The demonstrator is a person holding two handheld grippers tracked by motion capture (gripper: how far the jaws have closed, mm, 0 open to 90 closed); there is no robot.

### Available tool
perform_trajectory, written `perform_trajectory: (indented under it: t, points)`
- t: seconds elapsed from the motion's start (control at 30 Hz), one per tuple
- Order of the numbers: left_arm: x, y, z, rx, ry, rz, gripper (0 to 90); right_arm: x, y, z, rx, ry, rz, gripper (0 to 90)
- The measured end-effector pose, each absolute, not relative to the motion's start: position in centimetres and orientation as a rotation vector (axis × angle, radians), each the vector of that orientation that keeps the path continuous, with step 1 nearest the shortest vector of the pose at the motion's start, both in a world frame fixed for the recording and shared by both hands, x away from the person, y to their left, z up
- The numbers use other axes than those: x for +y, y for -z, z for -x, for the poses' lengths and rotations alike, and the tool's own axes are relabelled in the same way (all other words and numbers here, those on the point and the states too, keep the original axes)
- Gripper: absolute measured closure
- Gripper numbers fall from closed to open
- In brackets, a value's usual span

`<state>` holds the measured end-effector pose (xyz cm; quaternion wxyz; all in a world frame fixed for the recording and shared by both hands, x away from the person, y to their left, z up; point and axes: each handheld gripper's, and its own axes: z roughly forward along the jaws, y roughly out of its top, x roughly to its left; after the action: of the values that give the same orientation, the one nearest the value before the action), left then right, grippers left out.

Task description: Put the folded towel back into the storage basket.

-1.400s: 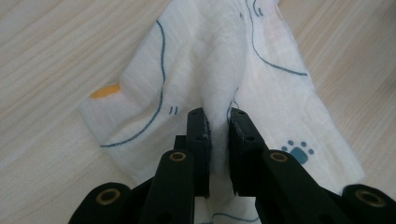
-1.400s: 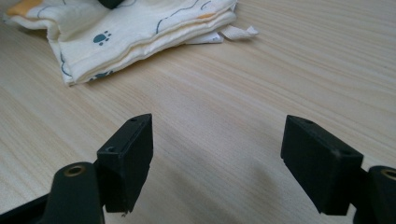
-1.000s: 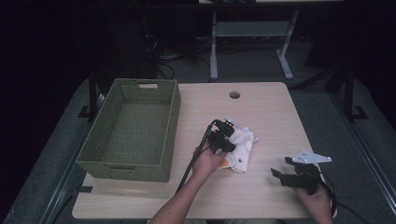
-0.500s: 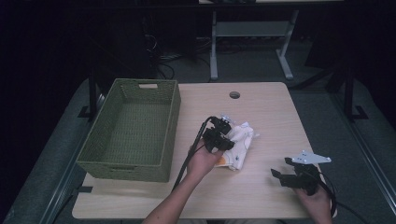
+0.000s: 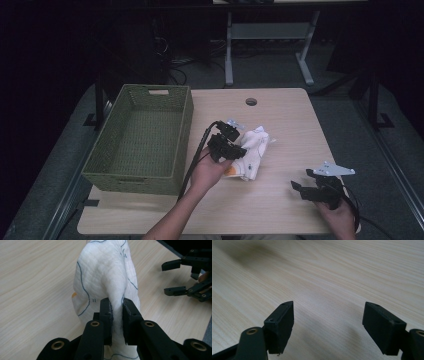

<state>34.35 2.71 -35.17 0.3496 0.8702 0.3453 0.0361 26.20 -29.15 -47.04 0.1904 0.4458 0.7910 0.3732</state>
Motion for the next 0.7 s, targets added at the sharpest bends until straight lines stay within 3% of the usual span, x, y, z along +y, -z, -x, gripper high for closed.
perform_trajectory:
  t: [0.7]
  points:
    - [5.8,33.0,-34.3,0.916,-0.059,-2.209,80.1,-29.3,47.1,-26.3,2.216,-1.044,-1.264,24.8]
